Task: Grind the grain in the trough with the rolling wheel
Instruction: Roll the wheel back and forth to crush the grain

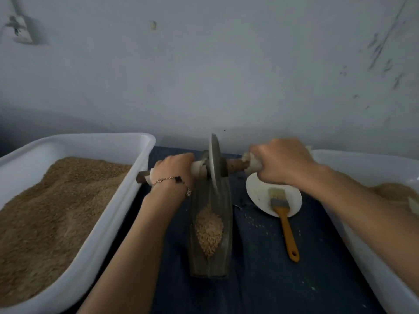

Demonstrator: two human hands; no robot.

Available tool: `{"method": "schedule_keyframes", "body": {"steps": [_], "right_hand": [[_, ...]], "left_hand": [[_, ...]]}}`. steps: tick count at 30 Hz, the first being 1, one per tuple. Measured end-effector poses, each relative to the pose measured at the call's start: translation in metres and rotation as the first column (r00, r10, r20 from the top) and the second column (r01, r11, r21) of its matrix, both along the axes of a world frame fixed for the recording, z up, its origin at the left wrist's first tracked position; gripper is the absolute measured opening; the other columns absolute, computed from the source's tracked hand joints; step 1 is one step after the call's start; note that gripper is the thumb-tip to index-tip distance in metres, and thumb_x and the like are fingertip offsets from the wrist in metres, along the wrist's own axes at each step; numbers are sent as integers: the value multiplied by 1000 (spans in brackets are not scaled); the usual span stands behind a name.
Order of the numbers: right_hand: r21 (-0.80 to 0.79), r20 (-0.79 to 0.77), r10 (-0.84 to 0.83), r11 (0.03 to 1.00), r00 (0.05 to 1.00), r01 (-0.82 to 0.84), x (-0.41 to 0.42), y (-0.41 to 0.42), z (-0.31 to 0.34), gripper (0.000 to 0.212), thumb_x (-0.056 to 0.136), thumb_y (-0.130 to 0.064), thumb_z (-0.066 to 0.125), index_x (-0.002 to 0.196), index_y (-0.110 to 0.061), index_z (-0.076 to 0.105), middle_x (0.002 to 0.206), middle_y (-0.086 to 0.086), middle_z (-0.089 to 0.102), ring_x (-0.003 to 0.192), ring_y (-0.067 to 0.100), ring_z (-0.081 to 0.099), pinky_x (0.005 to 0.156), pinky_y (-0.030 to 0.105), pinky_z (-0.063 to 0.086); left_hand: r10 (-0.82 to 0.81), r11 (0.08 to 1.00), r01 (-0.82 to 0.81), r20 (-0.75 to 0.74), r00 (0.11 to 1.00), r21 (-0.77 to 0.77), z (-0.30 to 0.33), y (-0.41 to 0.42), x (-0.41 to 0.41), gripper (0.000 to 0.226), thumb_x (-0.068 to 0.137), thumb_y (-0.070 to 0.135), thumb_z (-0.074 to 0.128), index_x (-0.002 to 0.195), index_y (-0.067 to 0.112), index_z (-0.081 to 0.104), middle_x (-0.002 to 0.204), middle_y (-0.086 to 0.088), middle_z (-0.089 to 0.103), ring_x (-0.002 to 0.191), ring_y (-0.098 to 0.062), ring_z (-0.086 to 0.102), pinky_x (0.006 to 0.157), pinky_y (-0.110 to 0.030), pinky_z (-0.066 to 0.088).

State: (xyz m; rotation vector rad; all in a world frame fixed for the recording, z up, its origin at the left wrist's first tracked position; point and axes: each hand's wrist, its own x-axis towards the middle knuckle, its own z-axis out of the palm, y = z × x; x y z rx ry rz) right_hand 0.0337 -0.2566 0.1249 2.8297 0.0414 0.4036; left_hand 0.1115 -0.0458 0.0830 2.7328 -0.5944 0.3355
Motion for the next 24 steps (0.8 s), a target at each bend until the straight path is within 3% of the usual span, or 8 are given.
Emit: {"method": "schedule_keyframes", "body": {"steps": [2,5,9,14,19,21,24], "right_hand": [[-6,-32,-2,1000,999,2,-19,-1,6,12,67,-22,57,73,-27,47,60,-7,44,51,12,42,44,22,24],[167,-147,-44,984,988,69,-52,8,-17,14,71,-25,55,71,-29,42,65,-9,47,57,9,45,47,25,28],[257,-171,-42,963,984,86,-65,16,-47,4,76,-25,53,77,-28,49,69,-8,51,61,10,45,47,24,25],[302,-225,9,952,974,61,-65,22,-64,15,75,-24,53,74,-31,40,73,-6,52,71,19,54,53,29,33],[360,-251,12,929,968,81,-61,20,-69,12,75,-23,54,77,-32,45,73,-7,52,77,19,55,57,30,36],[381,-281,6,919,960,106,-59,20,-74,11,76,-24,53,77,-32,45,73,-8,52,76,17,55,56,29,37],[404,-316,-6,904,949,141,-53,19,-80,8,75,-25,50,77,-32,45,76,-8,55,76,17,57,67,35,48]], "left_hand": [[-29,1000,29,7,1000,-5,4,2,-15,18,82,11,57,79,26,48,80,5,52,85,-23,53,73,-32,32],[-63,995,51,130,989,89,5,10,-38,18,80,15,58,77,28,46,69,11,42,81,-19,50,70,-29,29],[-65,986,40,149,987,160,4,21,-57,18,83,19,57,77,31,44,65,13,35,73,-12,37,70,-26,28],[-49,987,33,101,994,154,-7,35,-67,18,83,16,55,81,32,48,69,14,39,75,-11,39,71,-25,28],[-75,994,65,118,990,85,-16,40,-64,15,81,18,59,86,28,48,82,12,48,77,-9,40,69,-24,26],[-91,992,72,194,977,101,-24,43,-63,17,78,17,64,86,24,51,84,8,55,79,-12,45,71,-25,28],[-79,994,52,306,949,96,-34,43,-57,21,67,10,76,77,15,58,76,-2,63,78,-24,57,73,-32,38]]}}
